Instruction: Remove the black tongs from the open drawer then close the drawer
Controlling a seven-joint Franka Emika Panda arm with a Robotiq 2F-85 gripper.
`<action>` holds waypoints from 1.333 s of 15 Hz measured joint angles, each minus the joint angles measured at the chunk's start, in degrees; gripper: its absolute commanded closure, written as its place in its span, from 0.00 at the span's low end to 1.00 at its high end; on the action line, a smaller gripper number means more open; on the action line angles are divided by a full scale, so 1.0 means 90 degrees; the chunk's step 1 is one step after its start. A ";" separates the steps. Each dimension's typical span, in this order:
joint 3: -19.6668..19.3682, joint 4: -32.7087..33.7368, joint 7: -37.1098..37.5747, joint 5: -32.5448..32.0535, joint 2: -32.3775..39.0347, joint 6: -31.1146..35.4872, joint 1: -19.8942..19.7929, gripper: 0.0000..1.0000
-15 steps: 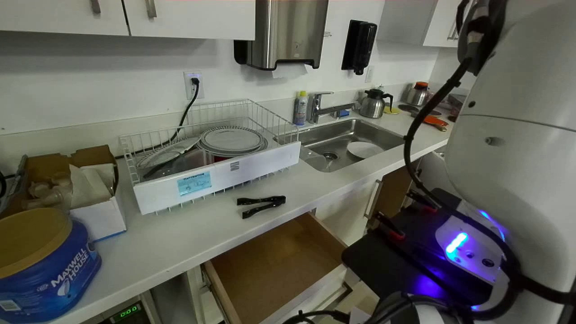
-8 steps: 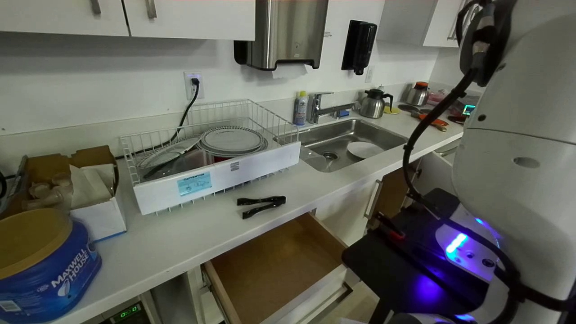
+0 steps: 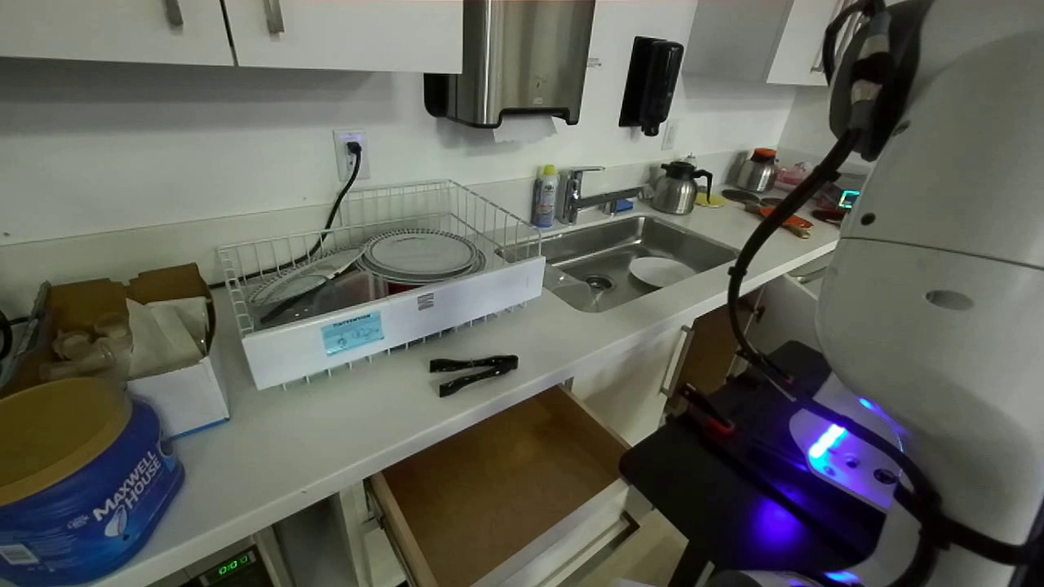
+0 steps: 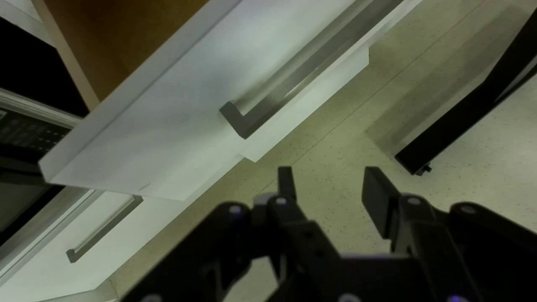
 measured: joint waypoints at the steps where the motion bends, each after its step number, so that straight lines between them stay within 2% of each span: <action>1: -0.0016 0.0000 0.0047 -0.0118 0.0010 -0.0035 0.0000 0.92; 2: -0.0038 0.0000 0.0077 -0.0253 0.0019 -0.0106 -0.0002 0.98; 3: -0.0064 0.0000 0.0081 -0.0392 0.0025 -0.0185 -0.0008 1.00; 8: -0.0085 -0.0054 0.0081 -0.0834 0.0067 -0.0408 -0.0227 1.00; 20: -0.0054 -0.0139 0.0076 -0.1864 0.0314 -0.0416 -0.1301 1.00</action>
